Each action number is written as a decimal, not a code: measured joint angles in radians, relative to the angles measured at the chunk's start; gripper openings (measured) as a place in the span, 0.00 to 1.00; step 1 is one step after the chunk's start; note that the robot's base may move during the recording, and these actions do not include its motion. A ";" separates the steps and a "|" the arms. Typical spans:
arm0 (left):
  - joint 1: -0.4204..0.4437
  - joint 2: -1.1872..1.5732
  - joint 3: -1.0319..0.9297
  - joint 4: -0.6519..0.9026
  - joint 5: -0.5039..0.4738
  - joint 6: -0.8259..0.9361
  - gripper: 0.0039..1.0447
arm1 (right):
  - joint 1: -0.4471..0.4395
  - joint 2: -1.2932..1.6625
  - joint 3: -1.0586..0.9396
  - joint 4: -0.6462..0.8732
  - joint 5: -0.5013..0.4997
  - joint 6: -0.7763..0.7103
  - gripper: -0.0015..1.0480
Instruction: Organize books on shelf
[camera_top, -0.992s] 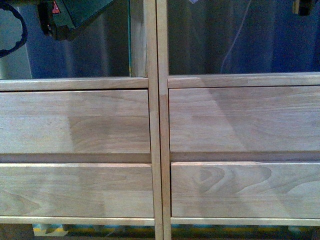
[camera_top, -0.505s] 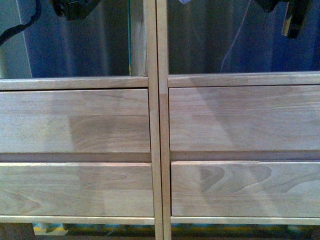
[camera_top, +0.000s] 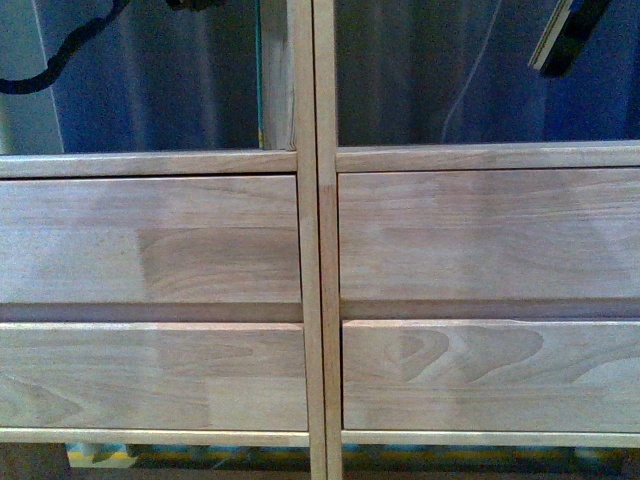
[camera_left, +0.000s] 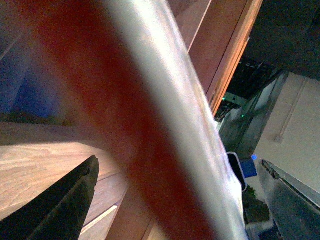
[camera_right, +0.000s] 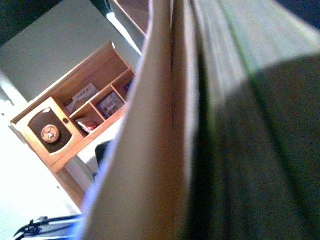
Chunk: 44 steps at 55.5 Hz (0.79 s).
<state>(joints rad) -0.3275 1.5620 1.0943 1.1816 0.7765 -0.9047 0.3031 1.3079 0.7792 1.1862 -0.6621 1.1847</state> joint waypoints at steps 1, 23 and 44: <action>-0.001 0.000 0.000 0.004 -0.002 -0.004 0.85 | 0.002 0.000 -0.004 -0.003 0.002 0.000 0.07; -0.003 -0.008 -0.006 0.070 -0.018 -0.065 0.38 | 0.006 0.000 -0.023 0.050 -0.006 0.017 0.07; 0.034 -0.063 -0.049 0.166 -0.052 -0.173 0.06 | -0.019 -0.009 -0.051 0.113 -0.042 0.065 0.55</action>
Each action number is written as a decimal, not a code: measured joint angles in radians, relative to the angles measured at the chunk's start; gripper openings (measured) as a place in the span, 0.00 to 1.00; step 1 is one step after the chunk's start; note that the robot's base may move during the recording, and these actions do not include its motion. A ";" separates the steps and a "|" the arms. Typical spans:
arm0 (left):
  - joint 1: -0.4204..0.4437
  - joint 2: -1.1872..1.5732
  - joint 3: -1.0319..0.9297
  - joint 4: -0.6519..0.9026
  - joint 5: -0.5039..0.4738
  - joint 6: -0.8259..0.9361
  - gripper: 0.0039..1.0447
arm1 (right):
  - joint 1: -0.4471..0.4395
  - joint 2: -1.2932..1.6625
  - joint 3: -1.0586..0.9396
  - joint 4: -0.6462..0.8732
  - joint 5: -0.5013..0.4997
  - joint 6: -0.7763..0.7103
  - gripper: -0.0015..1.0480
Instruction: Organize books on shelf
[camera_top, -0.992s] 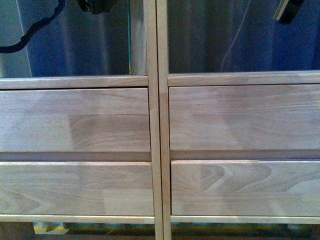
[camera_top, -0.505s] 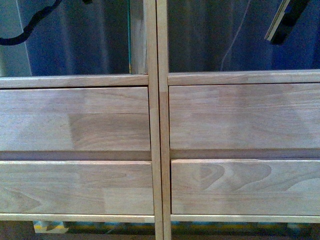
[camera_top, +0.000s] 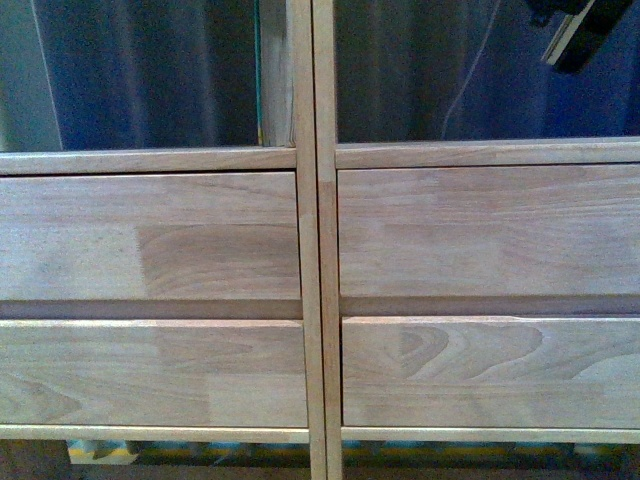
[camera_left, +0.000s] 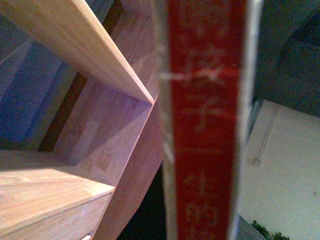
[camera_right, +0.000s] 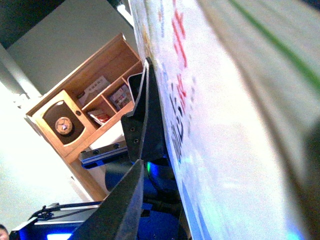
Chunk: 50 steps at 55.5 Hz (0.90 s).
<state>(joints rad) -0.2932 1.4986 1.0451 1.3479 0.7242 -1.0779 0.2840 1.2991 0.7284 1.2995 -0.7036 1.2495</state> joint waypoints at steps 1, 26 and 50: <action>0.005 -0.002 -0.001 0.004 -0.003 -0.007 0.06 | -0.003 -0.002 -0.002 0.003 -0.002 0.001 0.56; 0.188 -0.092 0.035 -0.304 -0.194 0.118 0.06 | -0.211 -0.079 -0.088 -0.017 -0.083 -0.063 0.93; 0.235 0.058 0.262 -0.649 -0.531 0.982 0.06 | -0.514 -0.297 -0.103 -0.343 0.053 -0.711 0.93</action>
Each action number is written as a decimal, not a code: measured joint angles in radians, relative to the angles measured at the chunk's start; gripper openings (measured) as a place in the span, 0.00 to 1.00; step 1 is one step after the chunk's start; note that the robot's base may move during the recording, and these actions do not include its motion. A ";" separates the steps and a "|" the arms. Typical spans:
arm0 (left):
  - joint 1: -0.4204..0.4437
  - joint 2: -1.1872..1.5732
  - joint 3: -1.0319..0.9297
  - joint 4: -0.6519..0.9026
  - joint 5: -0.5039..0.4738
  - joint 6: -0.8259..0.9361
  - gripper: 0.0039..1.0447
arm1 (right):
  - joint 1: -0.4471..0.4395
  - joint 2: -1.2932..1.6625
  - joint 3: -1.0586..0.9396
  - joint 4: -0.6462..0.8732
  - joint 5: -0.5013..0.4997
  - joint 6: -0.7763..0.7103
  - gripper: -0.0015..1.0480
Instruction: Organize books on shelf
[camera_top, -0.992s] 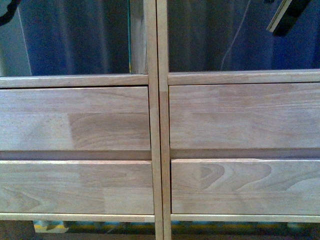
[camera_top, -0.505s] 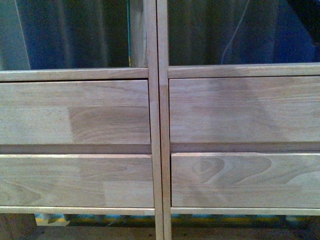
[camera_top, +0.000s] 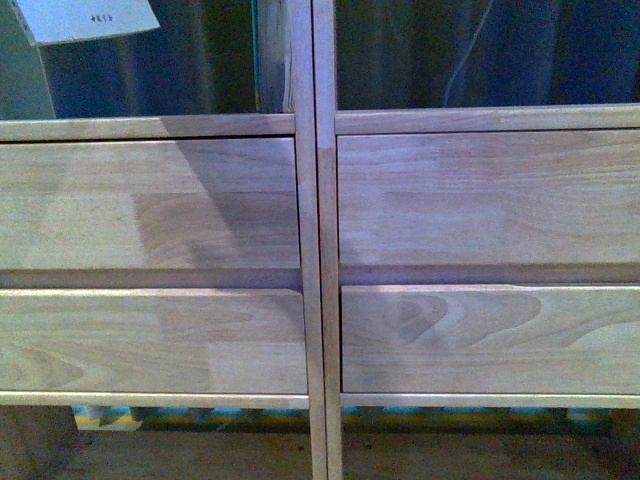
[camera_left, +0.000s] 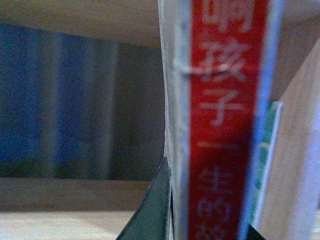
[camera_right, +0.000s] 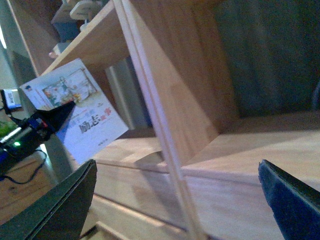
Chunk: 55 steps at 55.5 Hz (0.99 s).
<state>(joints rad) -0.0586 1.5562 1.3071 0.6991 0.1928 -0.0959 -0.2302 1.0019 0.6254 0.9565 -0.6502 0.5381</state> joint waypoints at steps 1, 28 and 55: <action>-0.001 0.008 0.010 -0.004 -0.005 0.014 0.06 | -0.003 -0.009 -0.004 0.001 0.003 -0.016 0.93; -0.042 0.375 0.491 -0.215 -0.062 0.245 0.06 | 0.094 -0.384 -0.154 -0.800 0.519 -0.499 0.52; -0.106 0.779 1.067 -0.459 -0.116 0.370 0.06 | 0.226 -0.562 -0.422 -0.727 0.645 -0.533 0.03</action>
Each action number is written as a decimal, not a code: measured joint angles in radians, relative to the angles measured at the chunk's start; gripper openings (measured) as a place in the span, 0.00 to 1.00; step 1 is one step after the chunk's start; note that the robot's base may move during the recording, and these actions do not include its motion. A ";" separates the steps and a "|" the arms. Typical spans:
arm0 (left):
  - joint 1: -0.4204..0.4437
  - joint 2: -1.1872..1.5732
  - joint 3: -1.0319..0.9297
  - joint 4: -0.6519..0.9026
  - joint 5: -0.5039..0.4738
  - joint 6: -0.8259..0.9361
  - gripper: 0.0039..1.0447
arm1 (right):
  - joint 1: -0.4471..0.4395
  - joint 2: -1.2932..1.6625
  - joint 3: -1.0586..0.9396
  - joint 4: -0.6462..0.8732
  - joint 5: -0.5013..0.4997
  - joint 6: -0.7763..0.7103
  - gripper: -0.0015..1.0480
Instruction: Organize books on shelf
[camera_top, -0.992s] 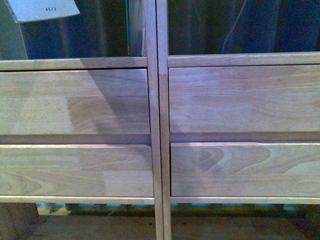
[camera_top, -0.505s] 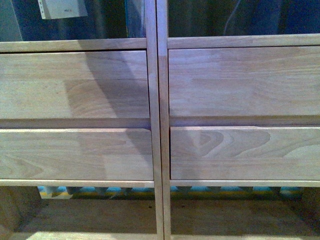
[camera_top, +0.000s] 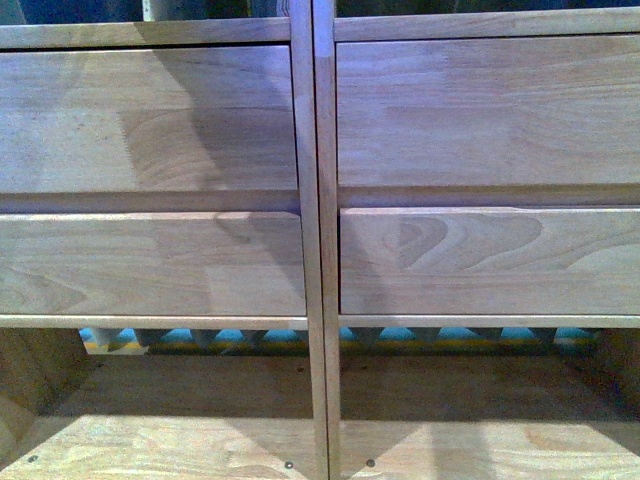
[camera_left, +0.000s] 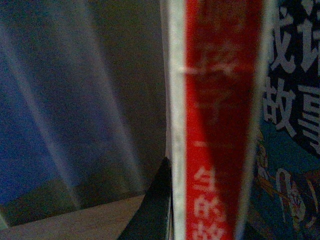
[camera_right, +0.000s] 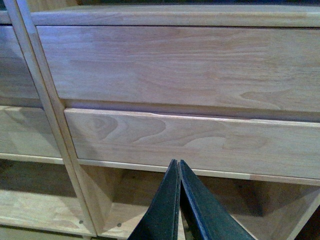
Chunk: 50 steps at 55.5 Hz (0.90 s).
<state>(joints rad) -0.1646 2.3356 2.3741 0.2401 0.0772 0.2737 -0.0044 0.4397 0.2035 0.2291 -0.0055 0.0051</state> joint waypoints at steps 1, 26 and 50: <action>-0.004 0.015 0.025 -0.013 -0.001 0.002 0.06 | 0.000 -0.007 -0.006 0.001 0.001 0.000 0.03; -0.066 -0.007 -0.038 -0.080 0.022 0.027 0.37 | 0.001 -0.154 -0.129 -0.022 0.002 0.000 0.03; -0.083 -0.306 -0.524 0.155 -0.048 0.029 0.95 | 0.001 -0.241 -0.167 -0.072 0.002 0.000 0.03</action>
<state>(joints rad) -0.2474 2.0300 1.8503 0.3954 0.0288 0.3027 -0.0036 0.1986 0.0368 0.1574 -0.0036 0.0048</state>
